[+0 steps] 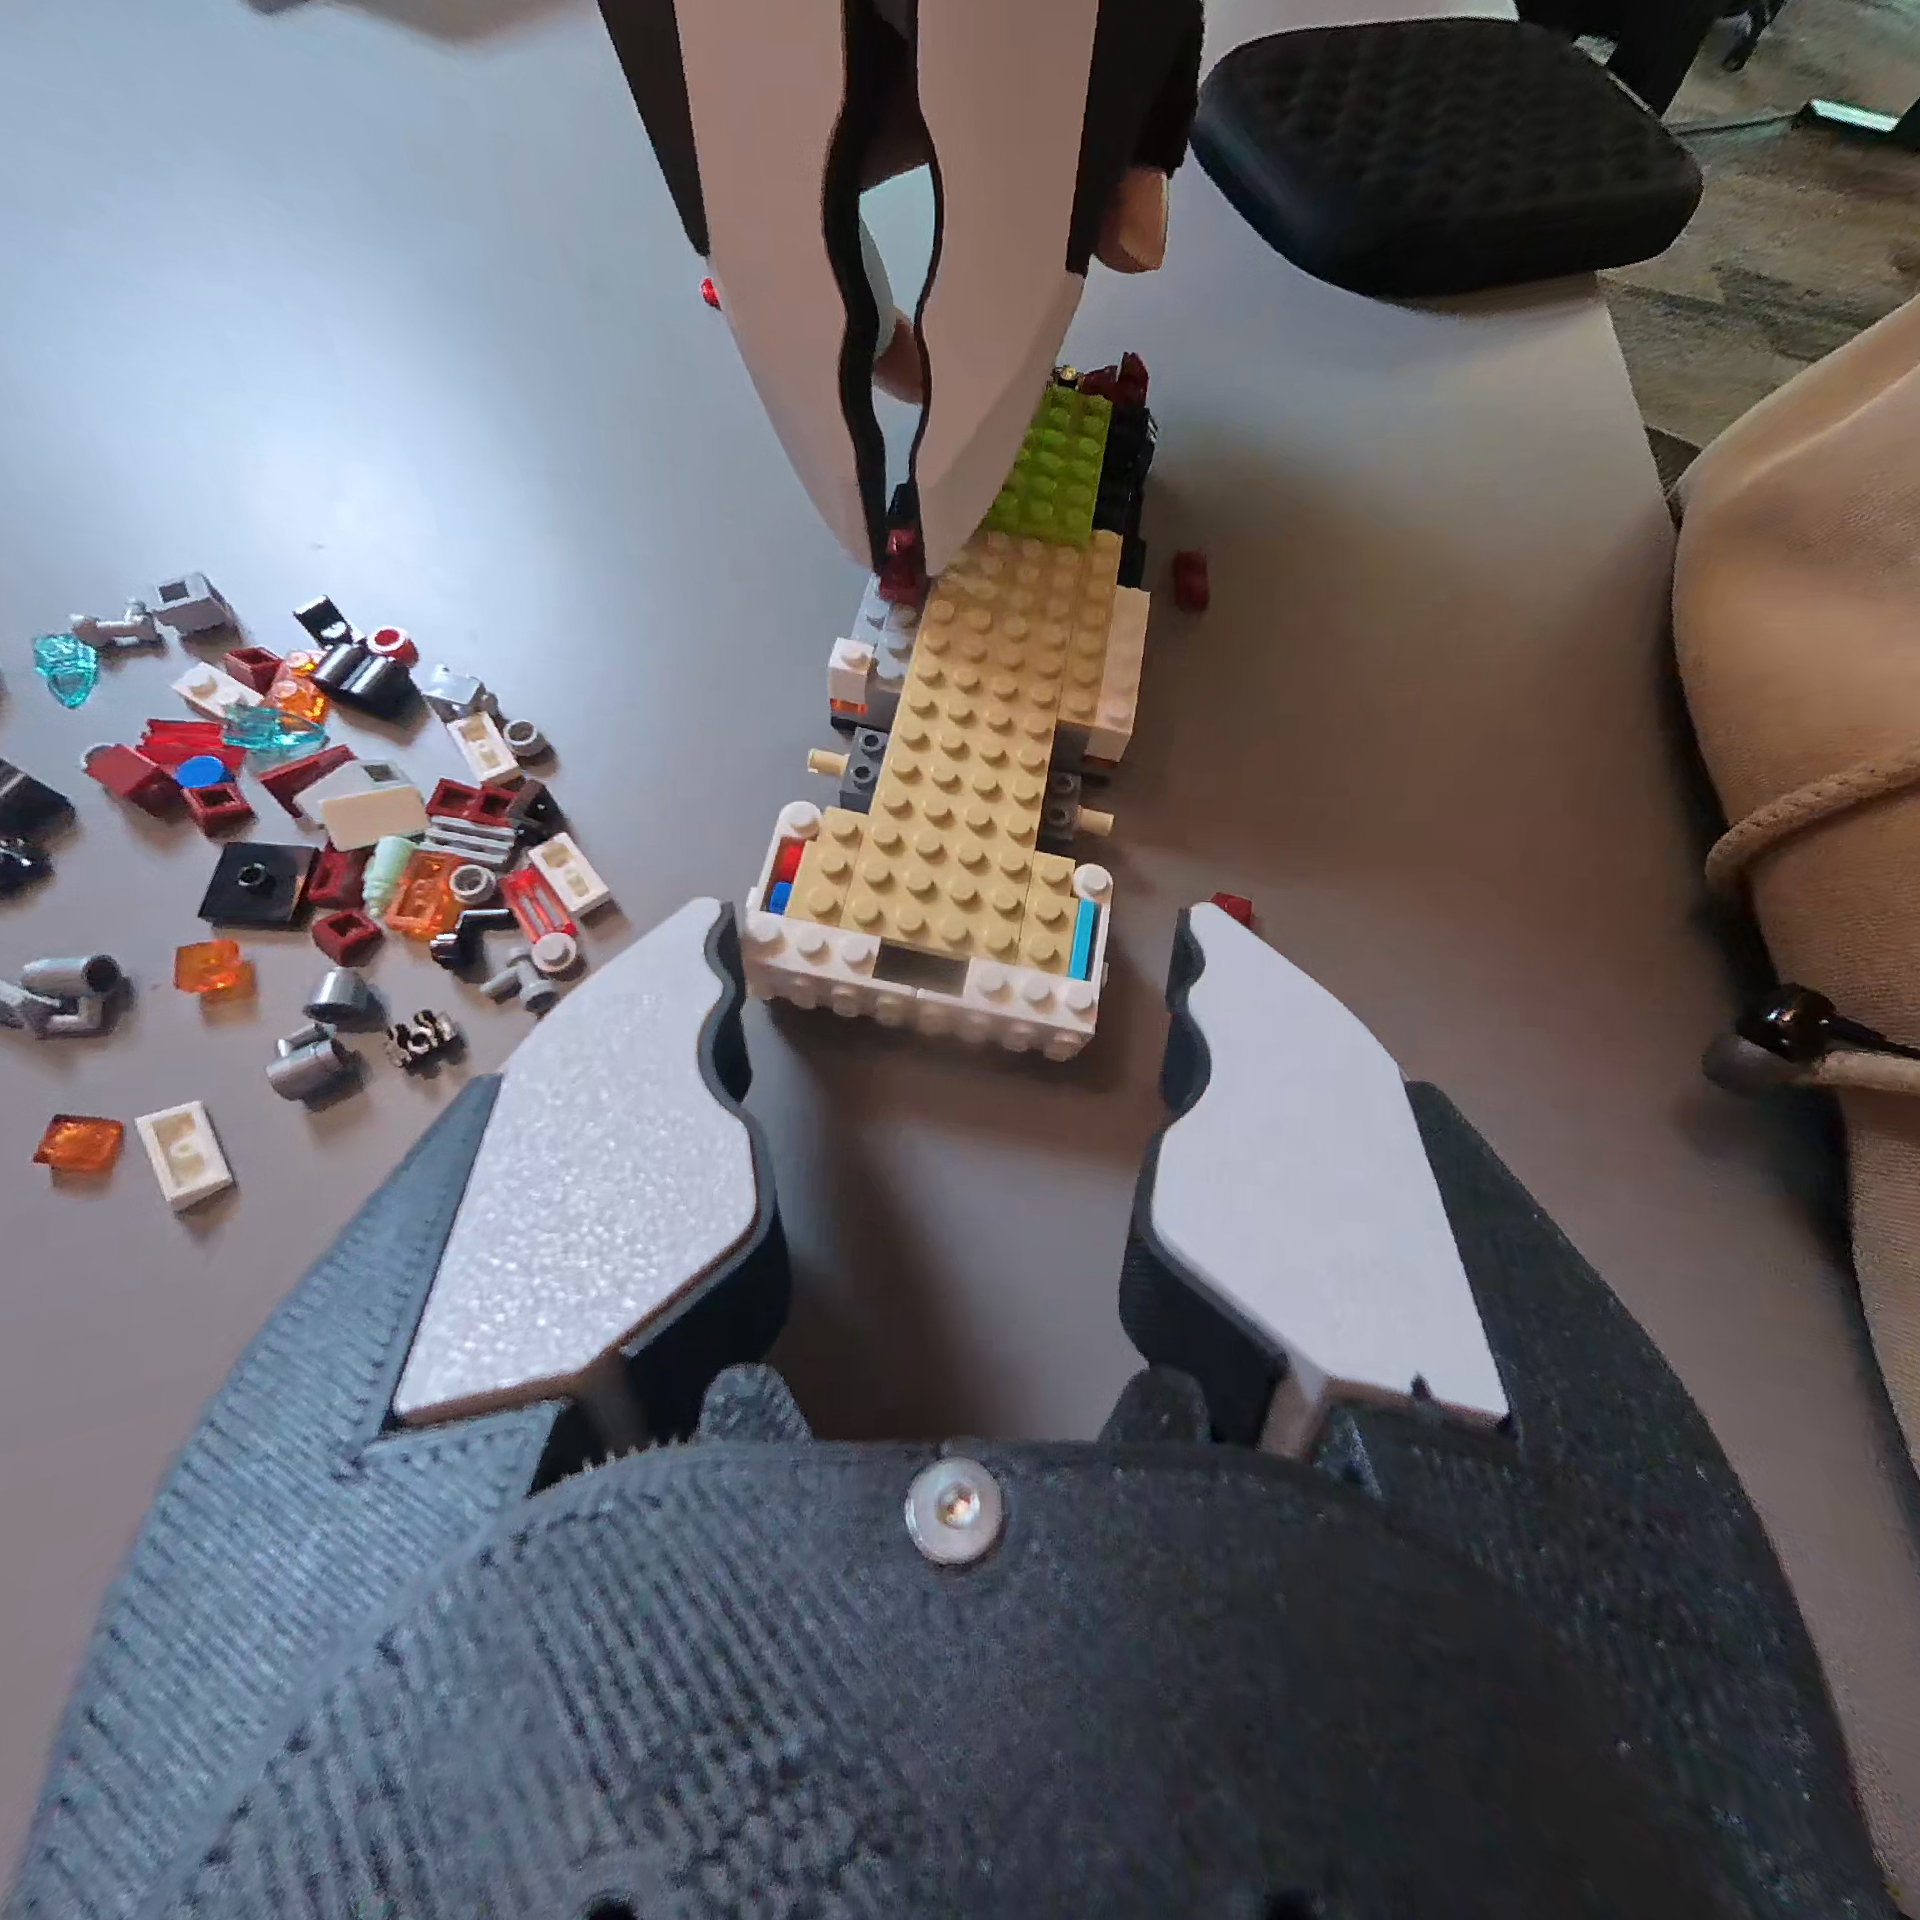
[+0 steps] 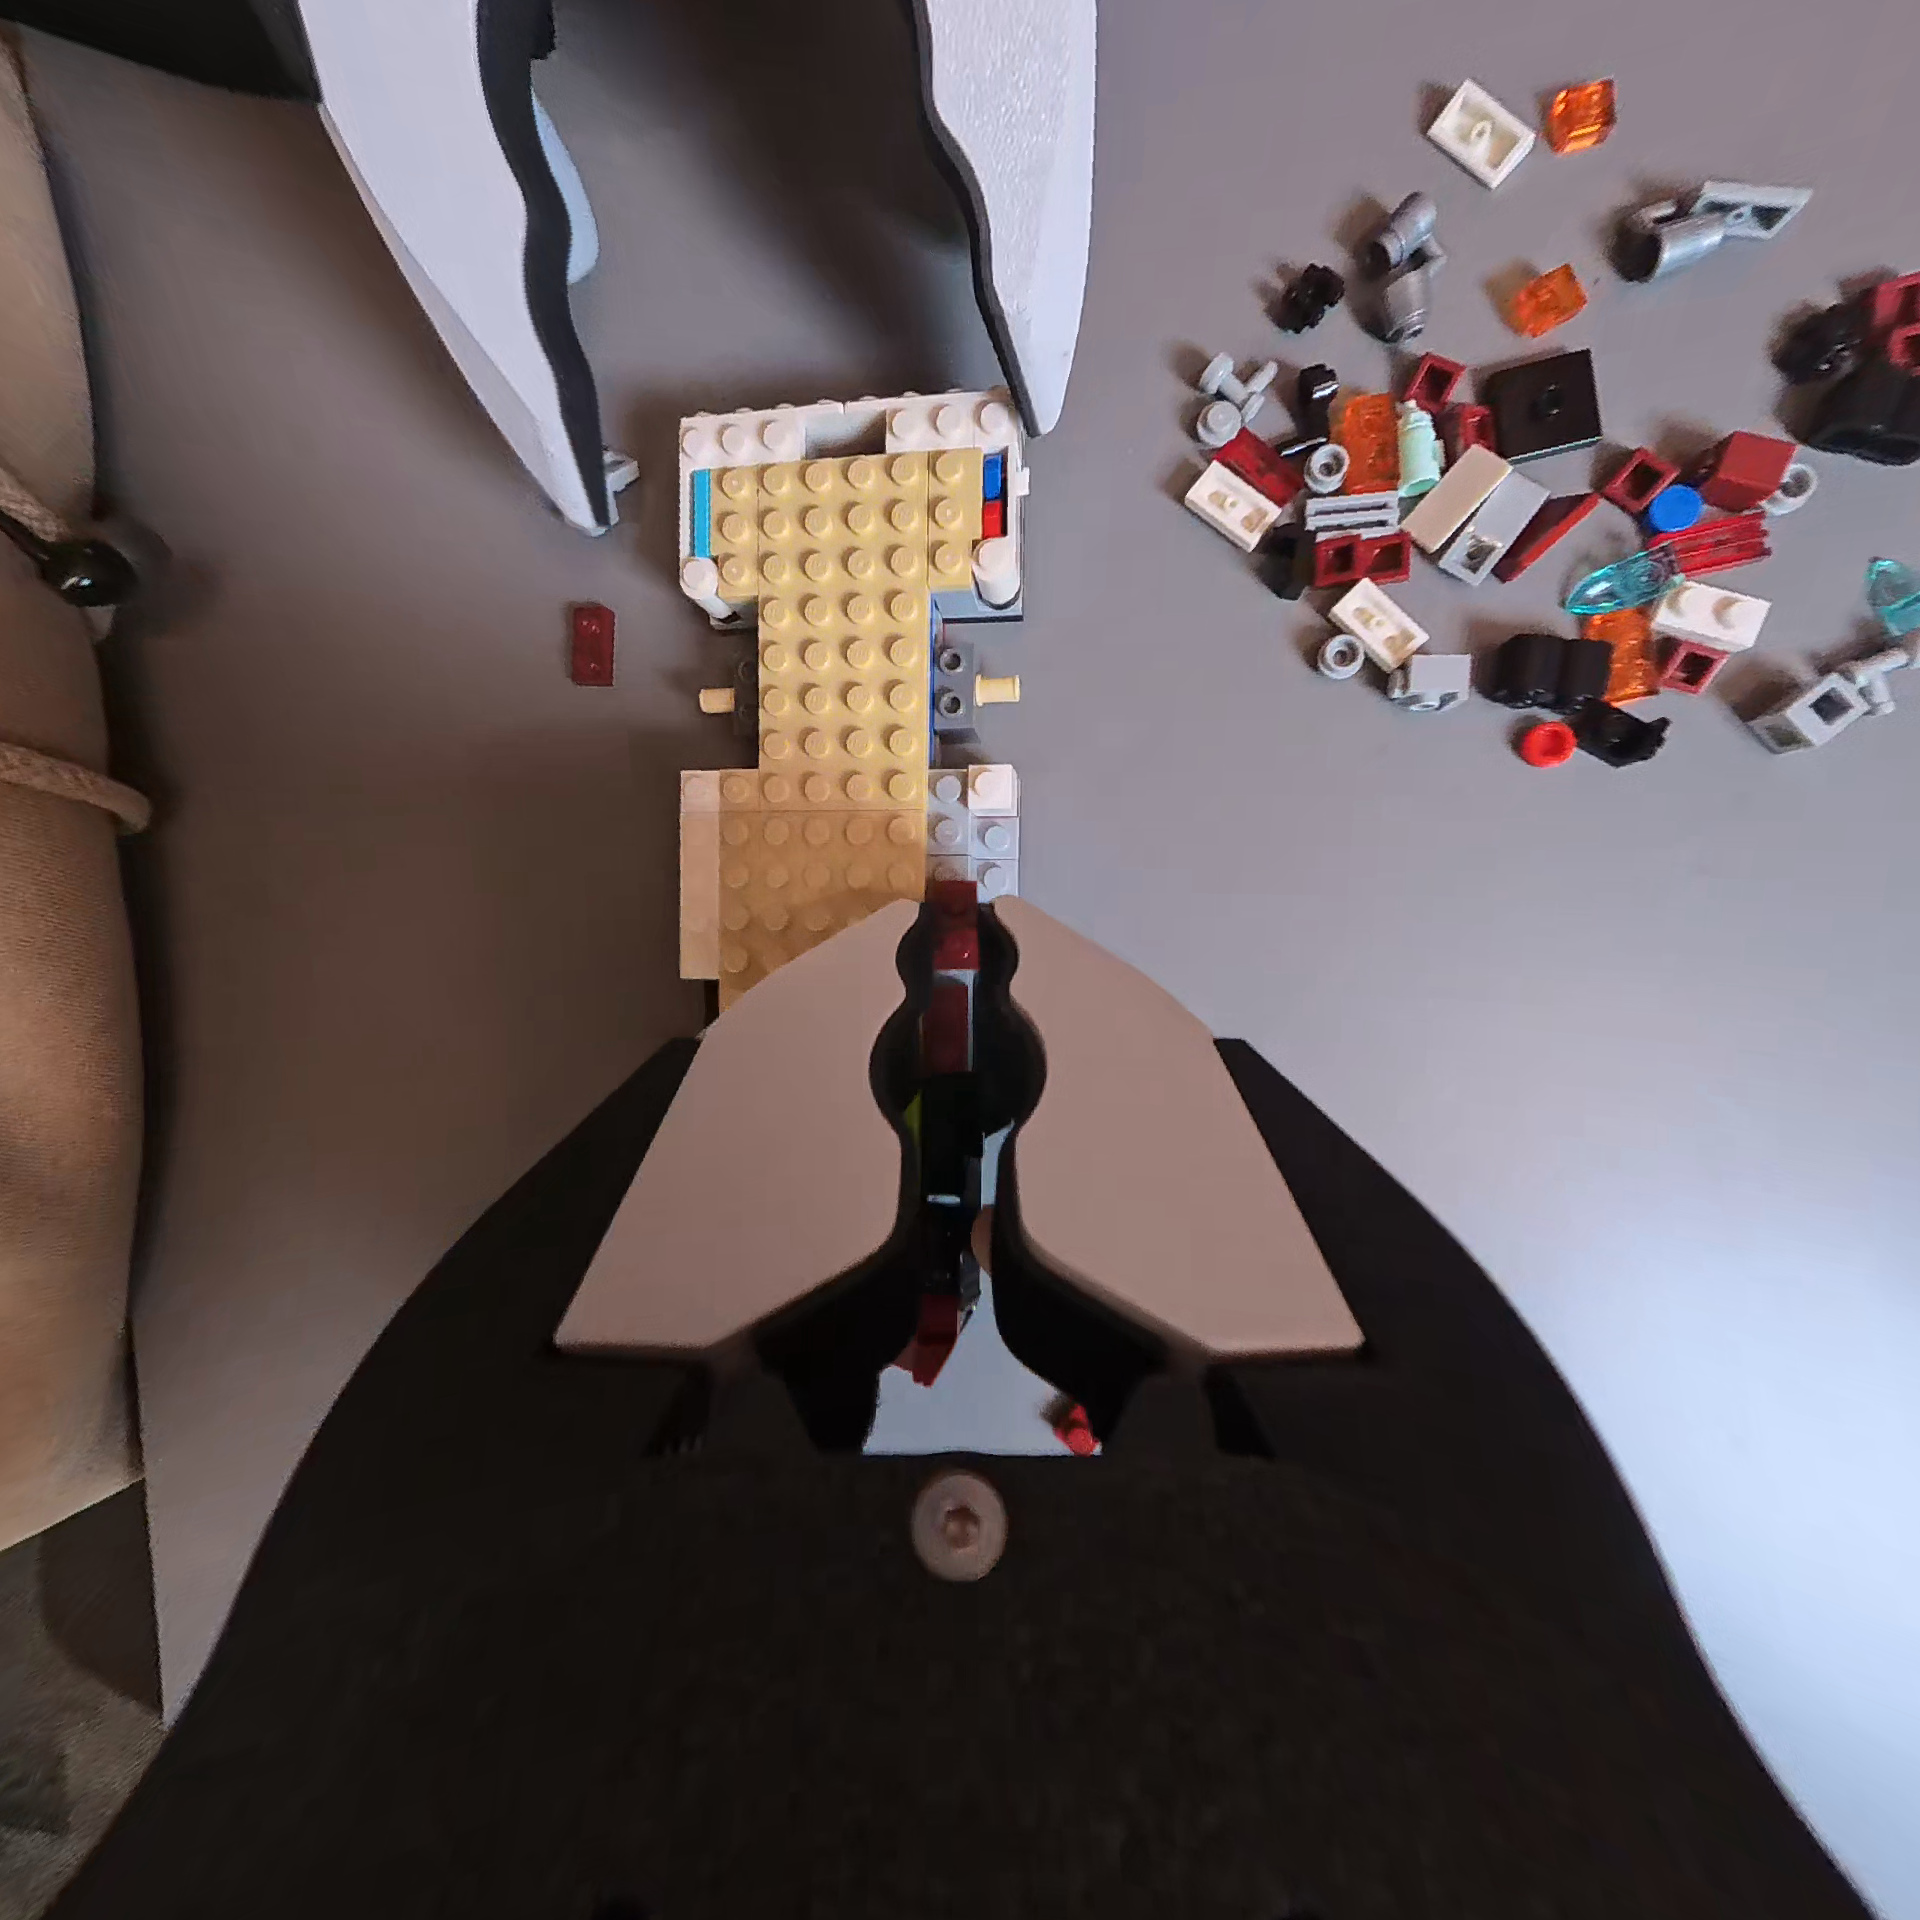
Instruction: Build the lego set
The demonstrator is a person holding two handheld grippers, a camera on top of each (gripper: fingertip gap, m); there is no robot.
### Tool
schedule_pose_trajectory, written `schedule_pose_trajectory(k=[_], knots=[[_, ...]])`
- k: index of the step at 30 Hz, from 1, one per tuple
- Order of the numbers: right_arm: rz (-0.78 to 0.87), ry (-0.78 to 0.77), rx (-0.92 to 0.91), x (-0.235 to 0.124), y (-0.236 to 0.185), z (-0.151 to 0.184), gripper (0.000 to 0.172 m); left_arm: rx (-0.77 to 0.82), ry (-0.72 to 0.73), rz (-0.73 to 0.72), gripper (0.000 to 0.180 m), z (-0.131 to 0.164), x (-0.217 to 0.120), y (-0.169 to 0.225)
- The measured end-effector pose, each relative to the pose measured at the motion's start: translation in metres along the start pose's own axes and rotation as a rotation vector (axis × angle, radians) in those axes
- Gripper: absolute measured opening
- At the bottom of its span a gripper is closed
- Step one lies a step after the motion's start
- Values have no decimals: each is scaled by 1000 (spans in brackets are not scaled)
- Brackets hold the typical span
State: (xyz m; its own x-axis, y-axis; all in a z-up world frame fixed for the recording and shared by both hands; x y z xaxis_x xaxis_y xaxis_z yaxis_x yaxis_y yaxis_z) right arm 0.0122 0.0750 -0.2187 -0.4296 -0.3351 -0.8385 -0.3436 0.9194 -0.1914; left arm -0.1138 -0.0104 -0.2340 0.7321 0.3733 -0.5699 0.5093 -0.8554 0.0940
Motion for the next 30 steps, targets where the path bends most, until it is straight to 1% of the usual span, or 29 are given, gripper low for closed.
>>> schedule_pose_trajectory(k=[12,24,30], knots=[[-62,-88,-20,1,1,-1,8,24,-14,-25,77,1,1,0],[-167,-100,39,-1,2,1,13,33,-19,-34,76,1,1,1],[-178,-98,49,-1,4,2,9,53,-29,-45,77,2,4,1]])
Point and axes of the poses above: each gripper's, where its closed fingertips meet, x out along the fingers, z out of its underside, y = z × x across the jaws, the point moved 6 cm from there along -x, back along the fingers, and after that the axes turned 2 degrees about -z, right-handed, at the moved point
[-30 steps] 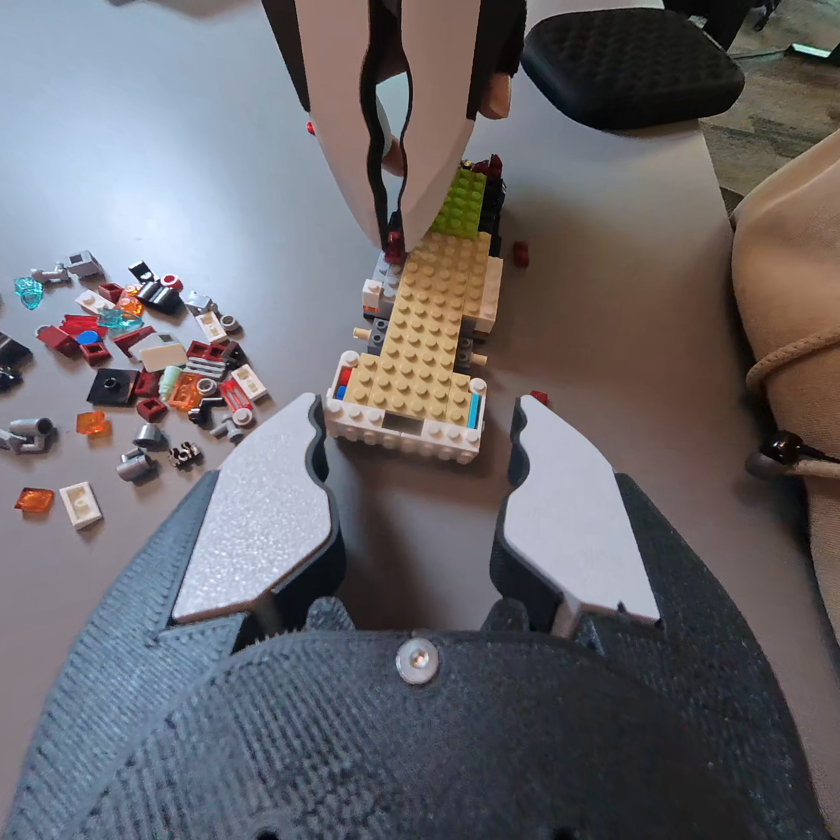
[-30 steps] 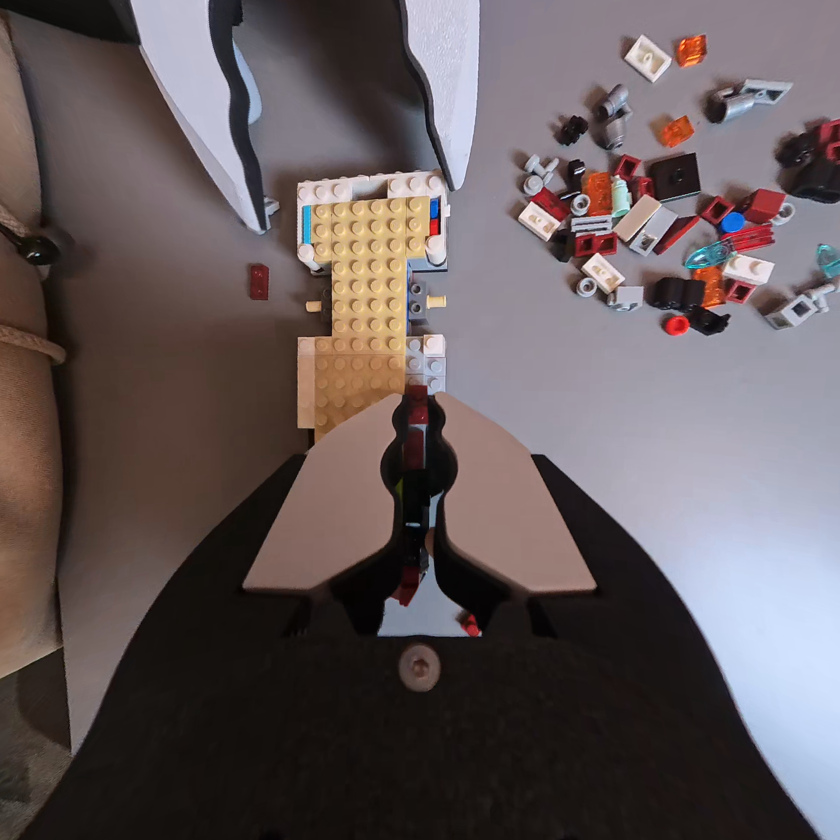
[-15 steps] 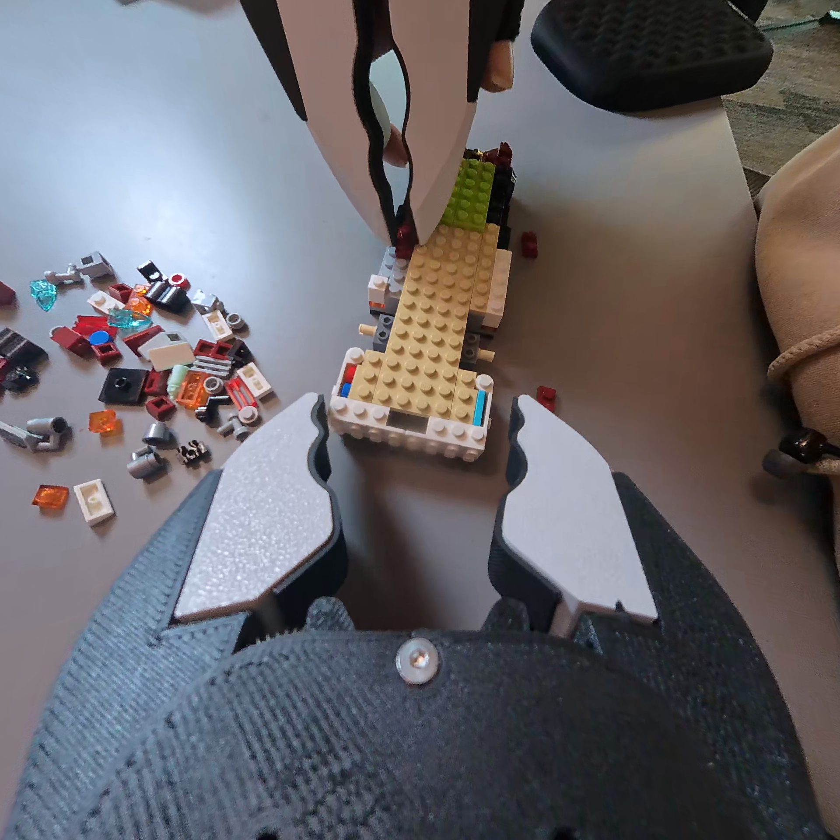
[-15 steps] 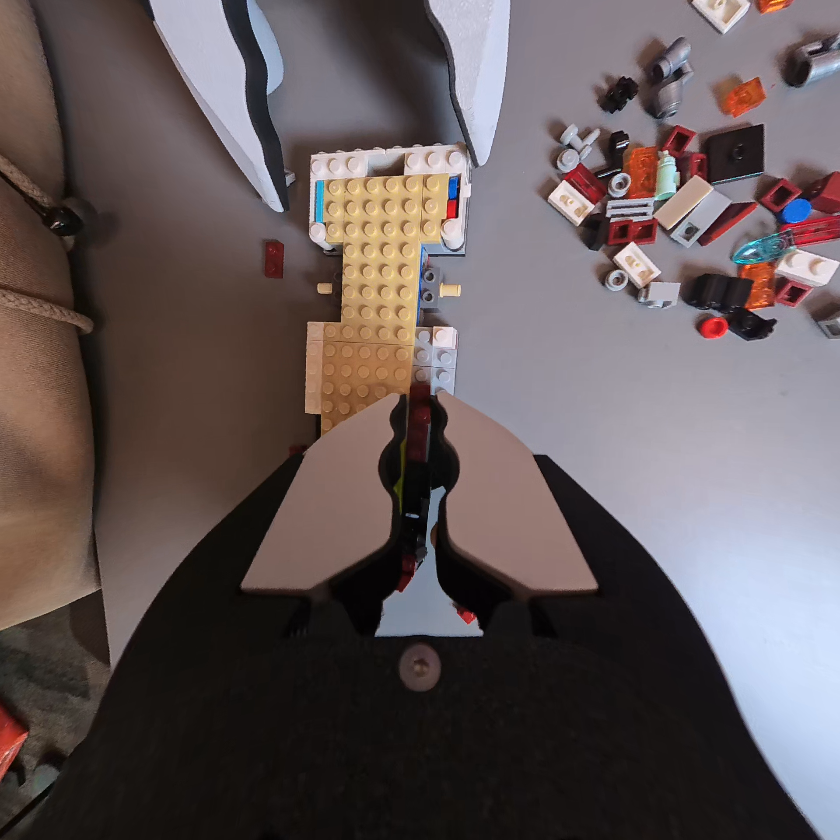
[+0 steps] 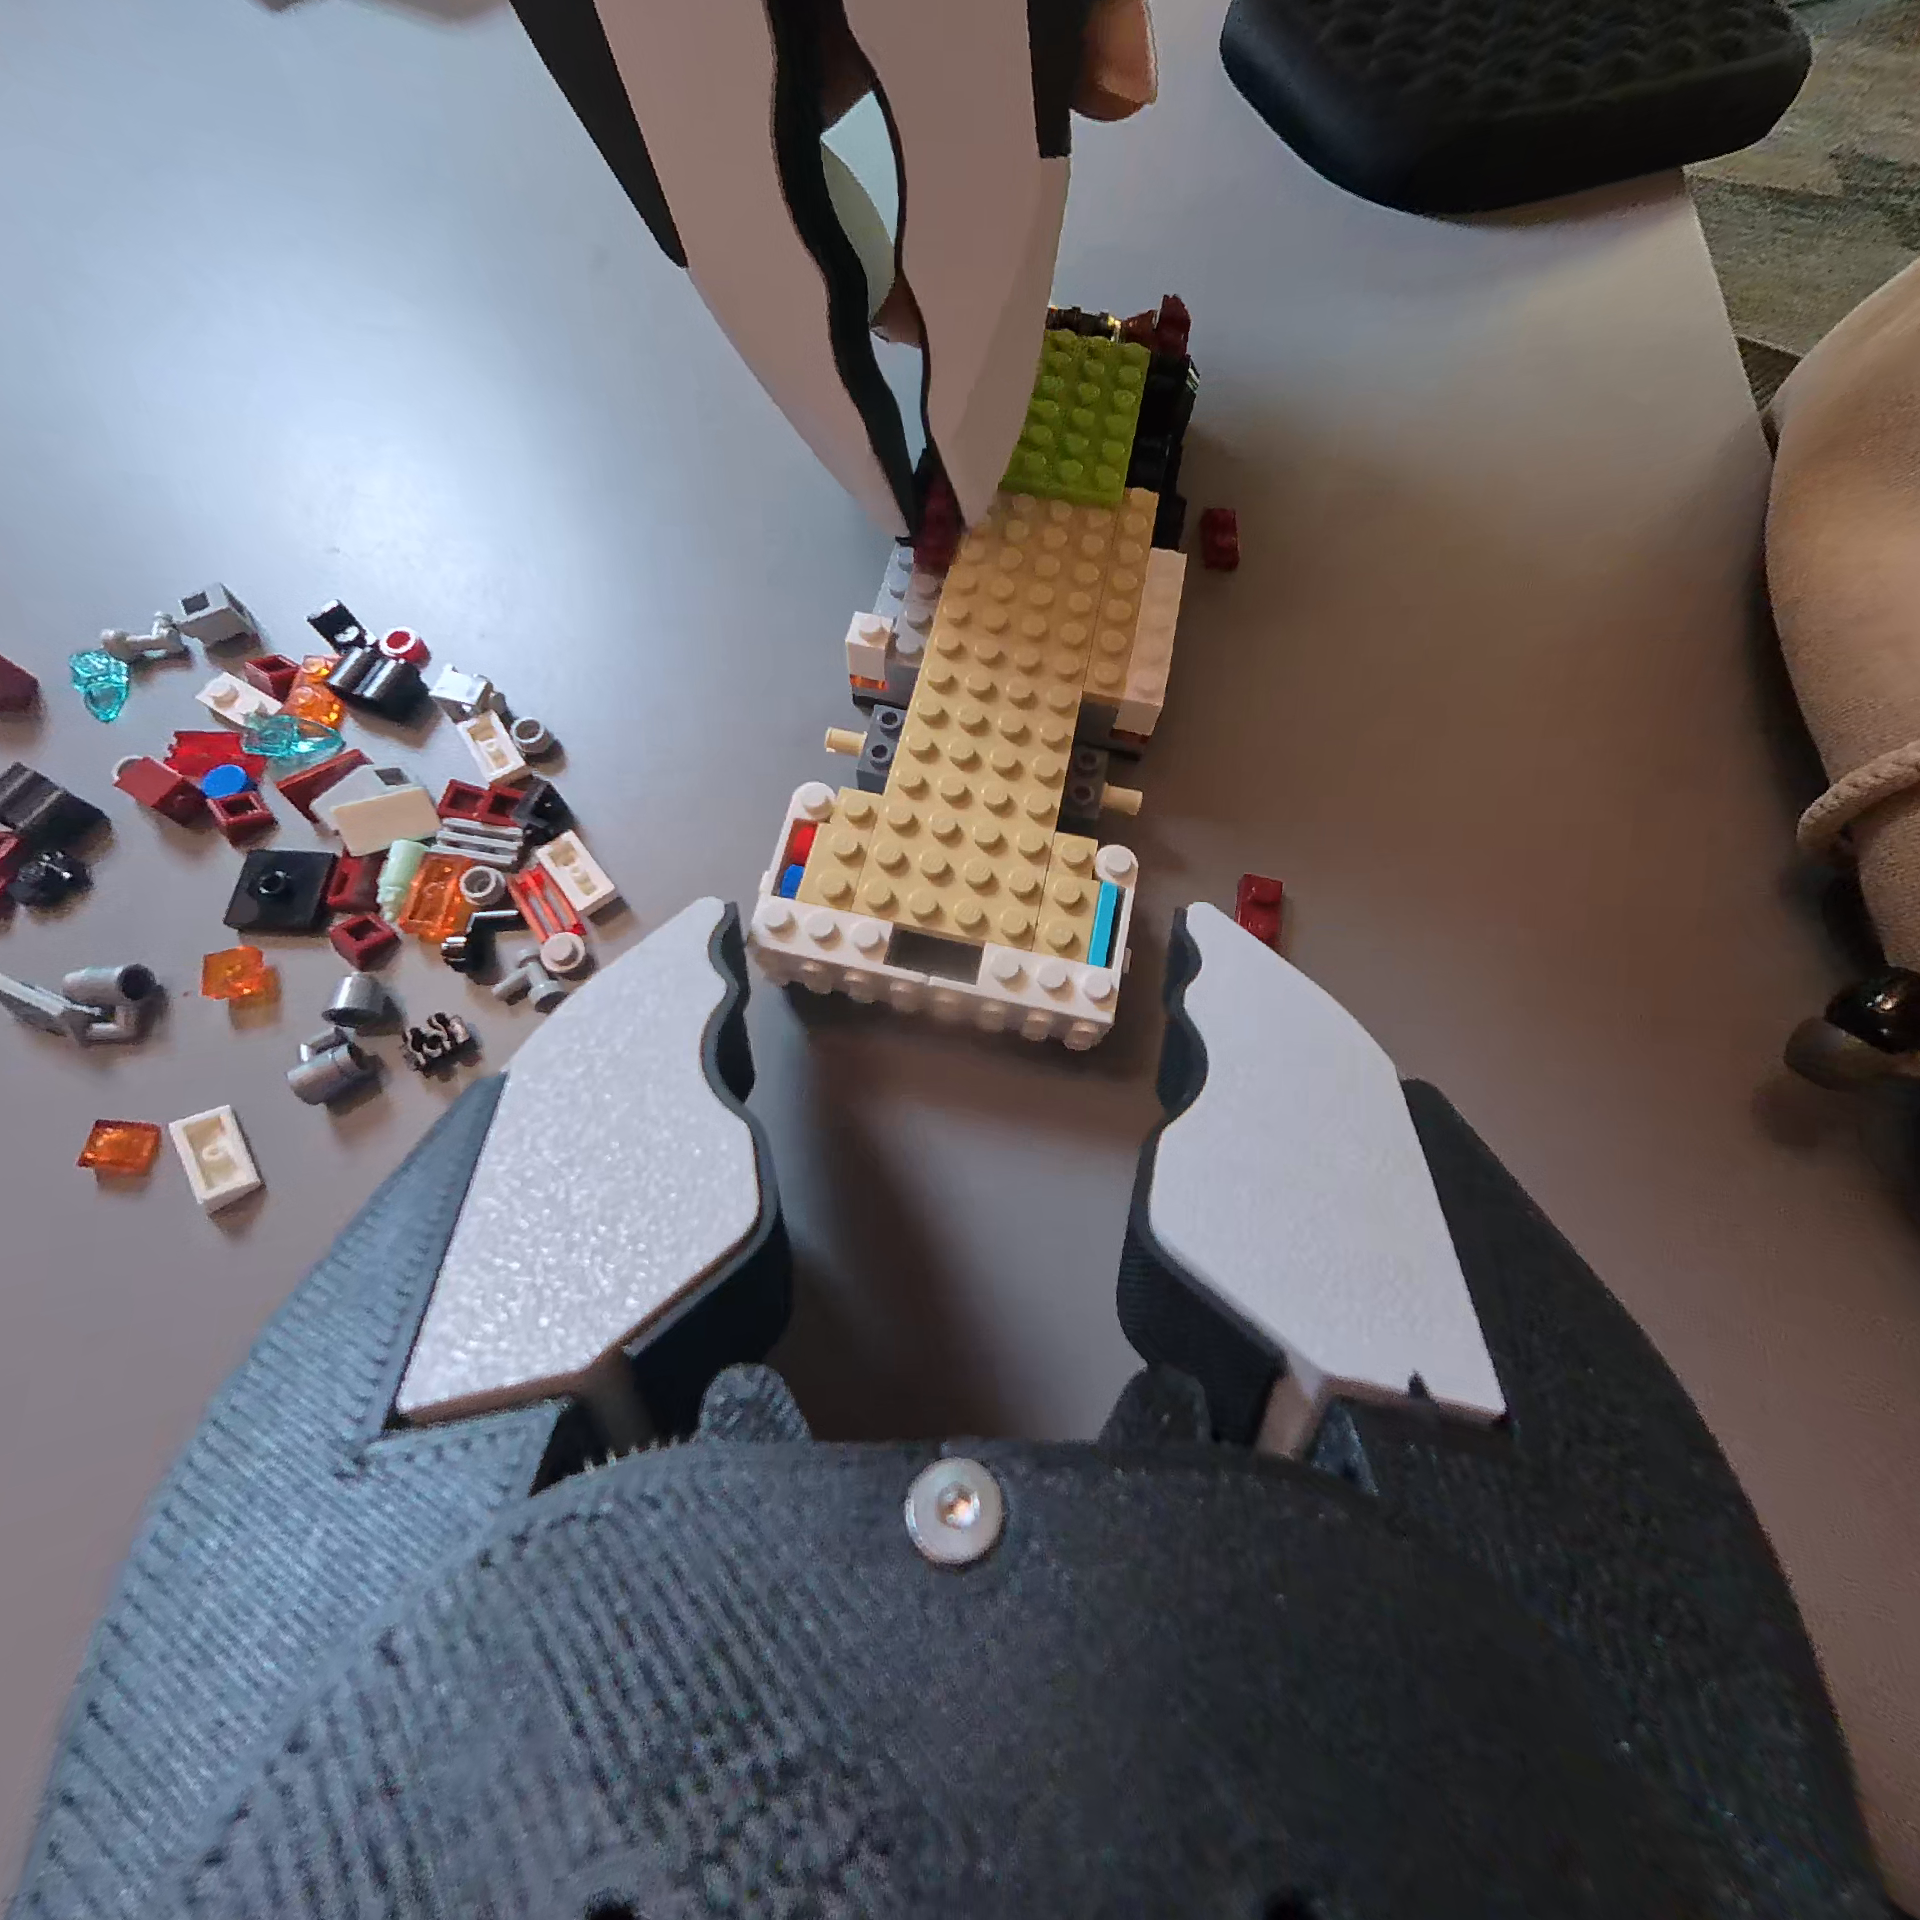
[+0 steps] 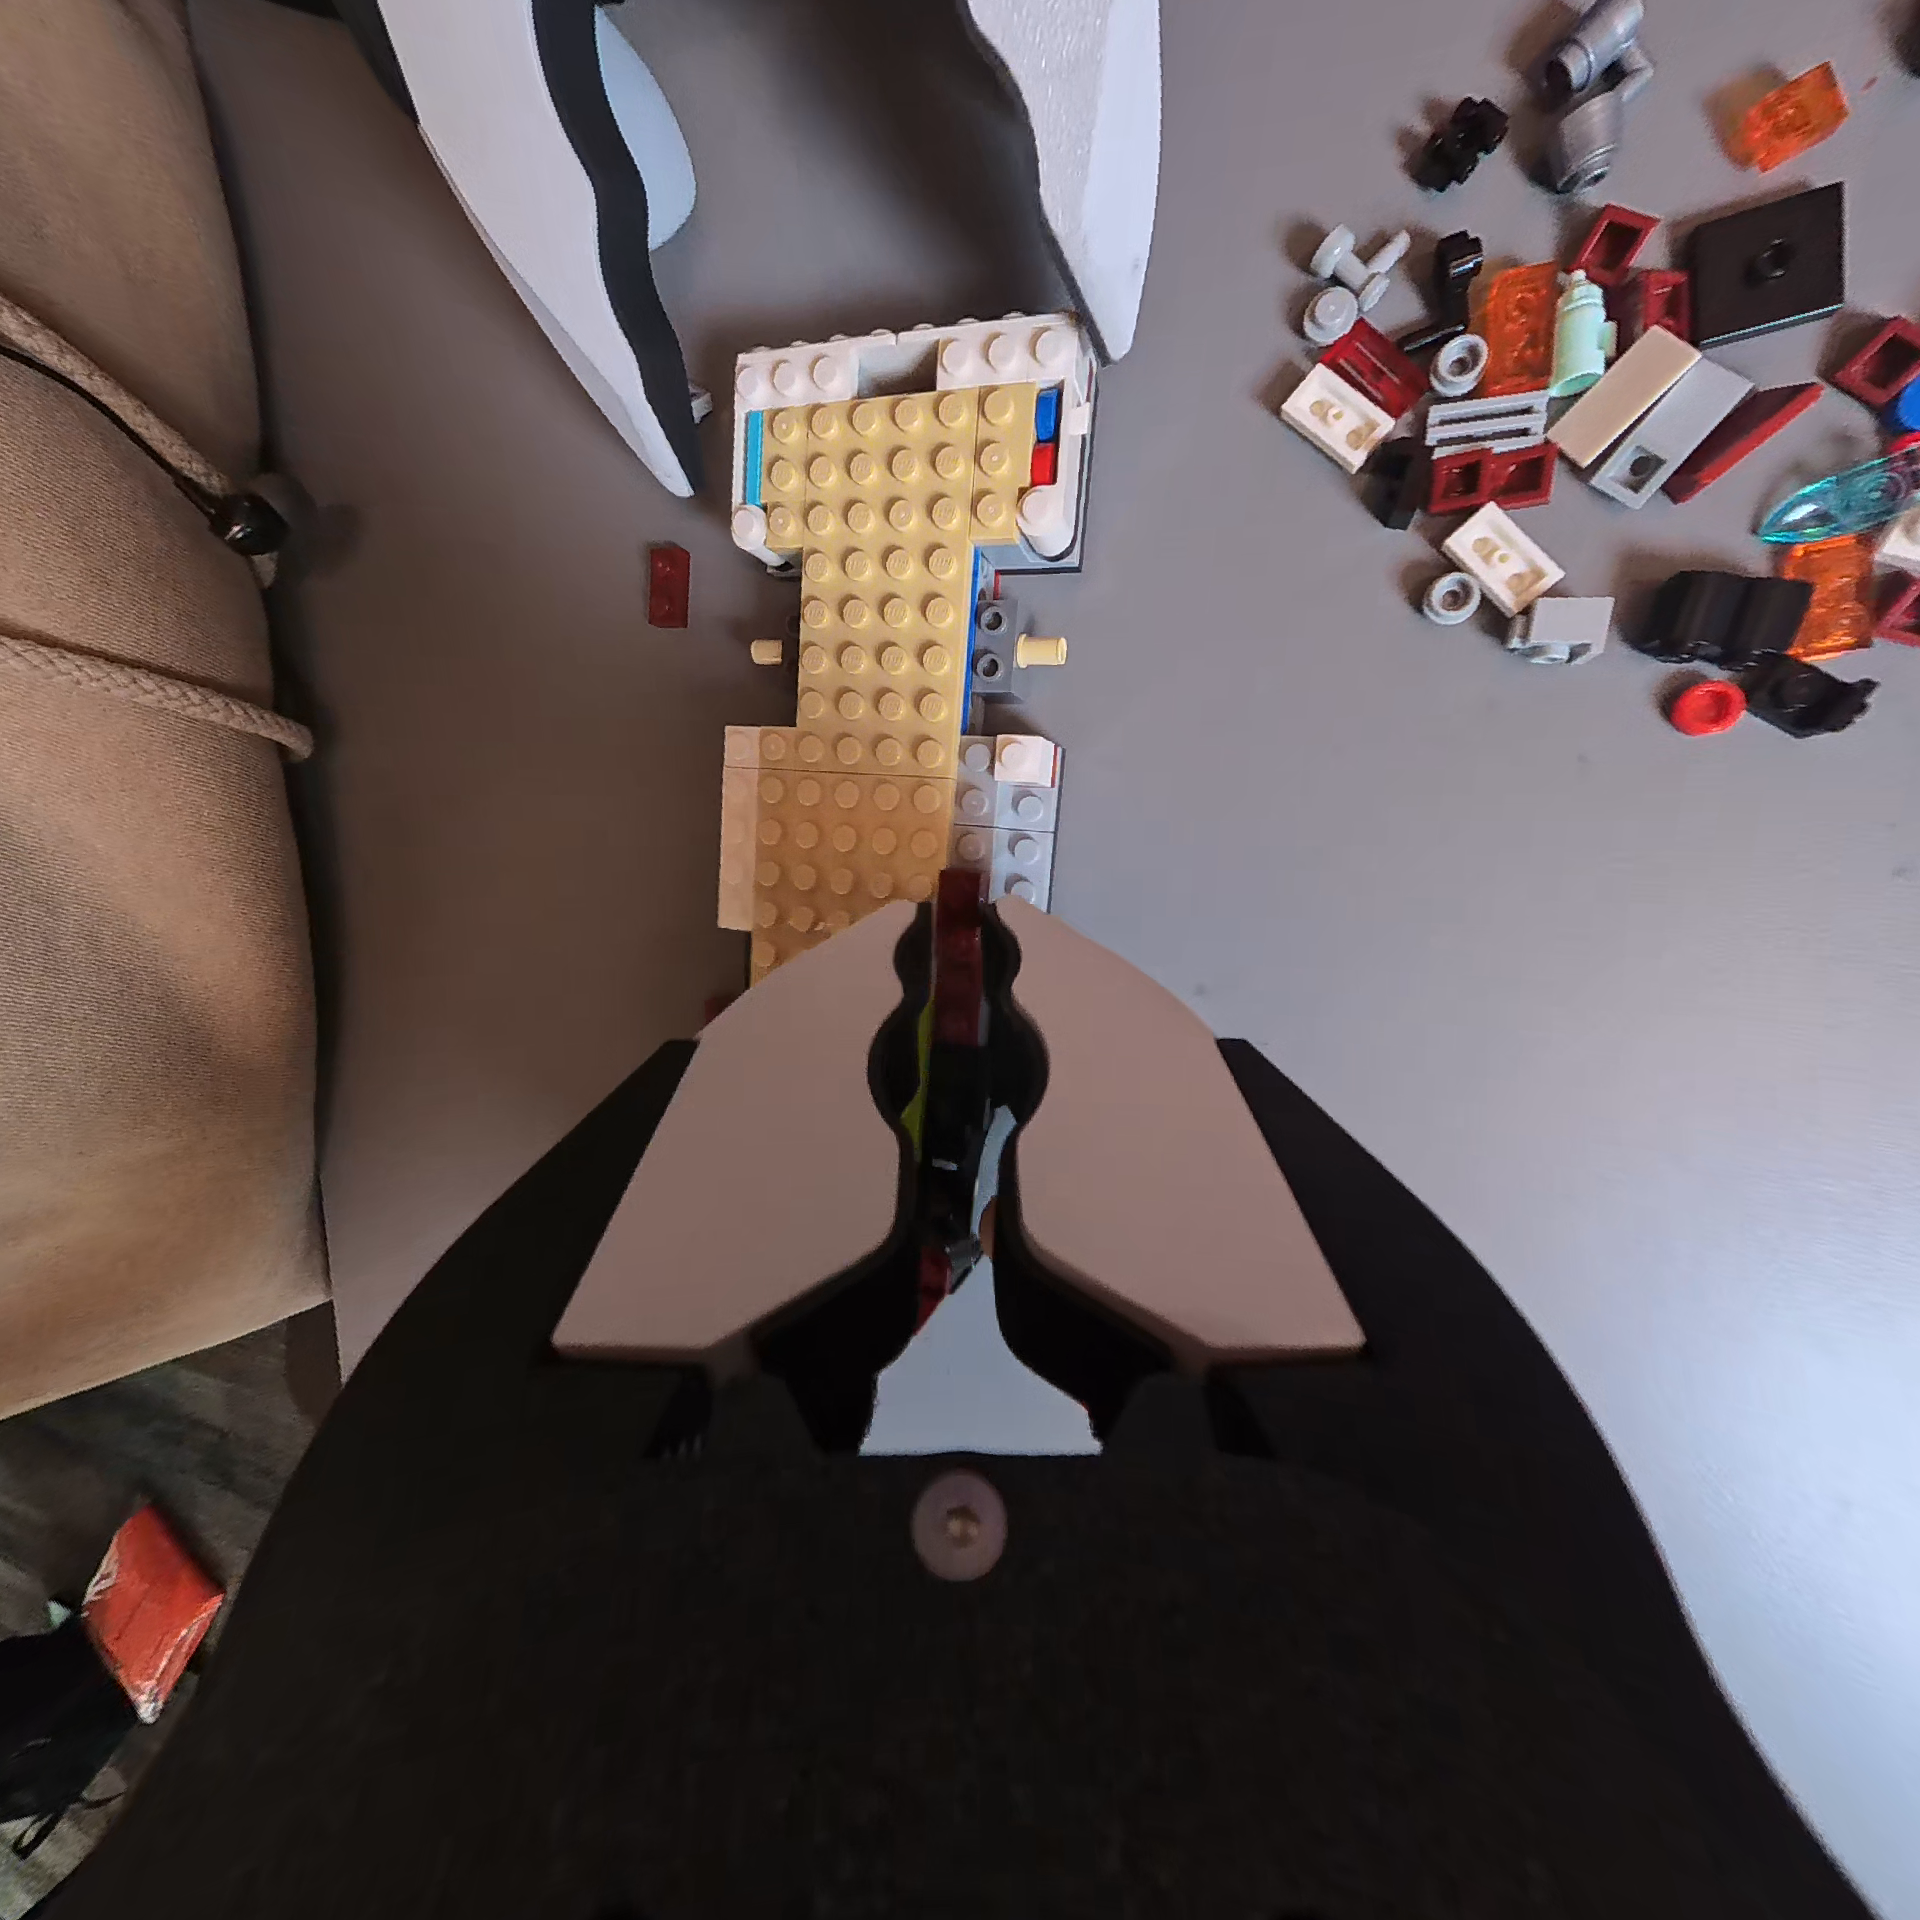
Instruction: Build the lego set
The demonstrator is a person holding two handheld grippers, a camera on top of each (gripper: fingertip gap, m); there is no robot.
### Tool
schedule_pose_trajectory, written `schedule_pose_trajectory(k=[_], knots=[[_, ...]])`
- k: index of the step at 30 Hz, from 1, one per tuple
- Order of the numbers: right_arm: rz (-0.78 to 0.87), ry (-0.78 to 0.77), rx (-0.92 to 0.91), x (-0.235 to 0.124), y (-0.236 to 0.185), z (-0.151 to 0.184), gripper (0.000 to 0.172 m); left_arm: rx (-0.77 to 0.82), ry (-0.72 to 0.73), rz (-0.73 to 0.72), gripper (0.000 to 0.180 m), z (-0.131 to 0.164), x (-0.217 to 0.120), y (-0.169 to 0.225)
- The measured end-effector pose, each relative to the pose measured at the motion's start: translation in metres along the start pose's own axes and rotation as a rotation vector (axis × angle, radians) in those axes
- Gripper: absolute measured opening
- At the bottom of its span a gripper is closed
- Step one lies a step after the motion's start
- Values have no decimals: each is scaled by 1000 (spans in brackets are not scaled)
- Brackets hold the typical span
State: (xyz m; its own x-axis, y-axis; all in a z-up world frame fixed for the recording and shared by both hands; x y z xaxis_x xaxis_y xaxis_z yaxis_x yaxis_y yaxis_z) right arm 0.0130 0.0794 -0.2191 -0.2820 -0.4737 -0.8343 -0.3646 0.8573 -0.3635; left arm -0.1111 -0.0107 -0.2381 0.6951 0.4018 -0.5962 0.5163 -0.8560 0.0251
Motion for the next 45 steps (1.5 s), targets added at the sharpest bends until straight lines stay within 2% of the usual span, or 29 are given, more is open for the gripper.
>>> schedule_pose_trajectory(k=[27,45], knots=[[-133,-19,121,2,-1,5,7,-6,-25,-23,71,2,5,0],[-67,-98,185,5,-4,3,7,-4,-22,-29,71,2,6,2]])
Point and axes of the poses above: each gripper's, where its closed fingertips meet, x out along the fingers, z out of its underside, y = z × x across the jaws, the point moved 6 cm from there along -x, back along the fingers, and after that the axes turned 2 degrees about -z, right-handed, at the moved point
